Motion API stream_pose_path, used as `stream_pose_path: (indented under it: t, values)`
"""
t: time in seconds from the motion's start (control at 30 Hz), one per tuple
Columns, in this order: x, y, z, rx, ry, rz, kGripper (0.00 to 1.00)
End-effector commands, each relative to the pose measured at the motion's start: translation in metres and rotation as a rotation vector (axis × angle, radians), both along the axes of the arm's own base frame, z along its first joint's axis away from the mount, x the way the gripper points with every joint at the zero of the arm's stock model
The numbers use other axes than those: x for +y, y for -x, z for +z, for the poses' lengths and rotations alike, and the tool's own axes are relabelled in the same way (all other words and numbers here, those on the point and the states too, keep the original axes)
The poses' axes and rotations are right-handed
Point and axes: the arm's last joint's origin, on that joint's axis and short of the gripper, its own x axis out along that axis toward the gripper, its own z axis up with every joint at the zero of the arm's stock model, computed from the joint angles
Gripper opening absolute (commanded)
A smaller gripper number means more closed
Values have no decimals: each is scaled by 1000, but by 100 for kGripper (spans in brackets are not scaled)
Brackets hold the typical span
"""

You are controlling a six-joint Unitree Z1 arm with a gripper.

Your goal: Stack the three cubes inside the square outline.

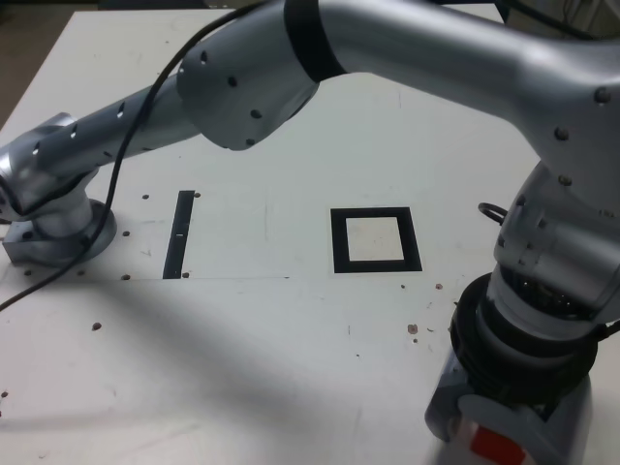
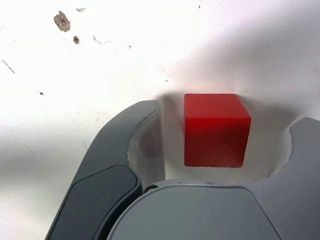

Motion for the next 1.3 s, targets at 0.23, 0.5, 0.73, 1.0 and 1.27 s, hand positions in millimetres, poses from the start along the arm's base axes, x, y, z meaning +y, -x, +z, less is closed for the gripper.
stream_pose_path:
  t: [0.23,0.5,0.73,1.0,1.27]
  values:
    - [-1,-2,-12,32,-4,1,77]
    - [0,-4,-12,27,-2,5,58]
    - [1,-10,1,-35,13,-2,32]
    - [1,-9,-9,8,12,-3,29]
    - [0,-7,-16,40,15,0,25]
